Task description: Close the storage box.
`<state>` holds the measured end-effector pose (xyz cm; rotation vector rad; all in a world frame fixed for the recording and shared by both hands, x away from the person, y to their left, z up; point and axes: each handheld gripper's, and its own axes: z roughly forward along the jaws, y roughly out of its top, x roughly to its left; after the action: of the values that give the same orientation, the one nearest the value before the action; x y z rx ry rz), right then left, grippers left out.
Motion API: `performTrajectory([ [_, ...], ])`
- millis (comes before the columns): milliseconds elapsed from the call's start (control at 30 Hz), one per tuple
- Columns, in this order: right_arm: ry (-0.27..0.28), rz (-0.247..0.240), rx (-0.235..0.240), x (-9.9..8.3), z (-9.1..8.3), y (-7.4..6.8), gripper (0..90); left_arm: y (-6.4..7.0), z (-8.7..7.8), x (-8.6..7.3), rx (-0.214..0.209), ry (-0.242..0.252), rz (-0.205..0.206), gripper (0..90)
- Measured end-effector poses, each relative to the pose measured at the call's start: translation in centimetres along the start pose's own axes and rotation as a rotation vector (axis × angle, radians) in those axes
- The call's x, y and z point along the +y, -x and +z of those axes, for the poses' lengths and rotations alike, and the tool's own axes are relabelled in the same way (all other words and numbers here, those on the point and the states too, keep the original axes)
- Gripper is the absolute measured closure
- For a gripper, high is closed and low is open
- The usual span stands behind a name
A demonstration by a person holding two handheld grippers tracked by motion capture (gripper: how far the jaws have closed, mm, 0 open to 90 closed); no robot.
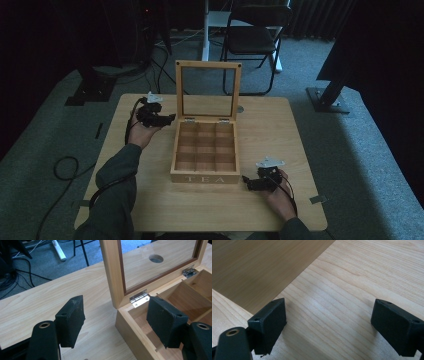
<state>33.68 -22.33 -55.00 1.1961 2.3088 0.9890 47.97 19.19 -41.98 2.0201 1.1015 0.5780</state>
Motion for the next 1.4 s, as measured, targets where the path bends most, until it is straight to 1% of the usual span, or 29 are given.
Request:
performTrajectory([
  [67,0.001,0.001,0.0,0.0,0.0,0.0,12.5,0.1,0.3,0.1,-0.006,0.002,-0.002,30.9],
  [100,0.001,0.001,0.0,0.0,0.0,0.0,12.6,0.1,0.5,0.2,-0.012,0.001,0.002,31.4],
  [200,0.001,0.001,-0.001,0.0,0.0,0.0,12.5,0.3,1.3,0.5,-0.014,-0.014,0.016,31.6],
  [233,0.001,0.001,-0.001,0.0,0.0,0.0,12.5,0.3,1.3,0.5,-0.014,-0.014,0.016,31.6],
  [267,0.001,0.001,-0.001,0.0,0.0,0.0,12.5,0.2,2.0,0.8,-0.018,-0.018,0.013,31.6],
  [333,0.001,0.002,-0.002,0.0,0.0,0.0,12.6,0.2,2.5,1.0,-0.027,-0.018,-0.001,31.6],
  [533,0.001,0.002,-0.003,0.0,0.0,0.0,12.5,0.0,3.6,1.5,-0.052,-0.017,-0.015,30.7],
  [667,0.001,0.004,-0.005,0.0,0.0,-0.1,12.5,-0.1,4.1,2.1,-0.048,-0.02,-0.014,30.3],
  [700,0.001,0.004,-0.005,0.0,0.0,-0.1,12.6,-0.1,4.2,2.3,-0.051,-0.019,-0.02,30.4],
  [800,0.0,0.004,-0.005,0.0,0.0,-0.1,12.5,-0.2,4.6,3.0,-0.046,-0.03,-0.01,30.4],
  [833,0.0,0.004,-0.005,0.0,0.0,-0.1,12.5,-0.2,4.6,3.0,-0.046,-0.03,-0.01,30.4],
  [933,0.0,0.003,-0.005,0.0,0.0,0.0,12.6,-0.4,4.9,3.7,-0.054,-0.027,-0.017,30.4],
  [1033,0.0,0.003,-0.005,0.0,0.0,0.0,12.5,-0.6,5.1,4.2,-0.058,-0.017,-0.04,30.6],
  [1100,0.0,0.004,-0.005,0.0,0.0,-0.1,12.6,-1.0,5.2,4.5,-0.065,-0.012,-0.067,31.1],
  [1167,0.0,0.004,-0.005,0.0,0.0,-0.1,12.6,-1.3,5.3,4.8,-0.07,-0.004,-0.085,31.2],
  [1233,0.0,0.004,-0.005,0.0,0.0,-0.1,12.5,-1.4,5.4,5.0,-0.079,-0.005,-0.091,31.4],
  [1267,0.0,0.004,-0.005,0.0,0.0,0.0,12.5,-1.4,5.5,5.2,-0.077,-0.005,-0.085,31.7],
  [1400,0.0,0.005,-0.005,0.0,0.0,-0.1,12.6,-1.1,5.7,5.8,-0.09,0.001,-0.081,32.2],
])
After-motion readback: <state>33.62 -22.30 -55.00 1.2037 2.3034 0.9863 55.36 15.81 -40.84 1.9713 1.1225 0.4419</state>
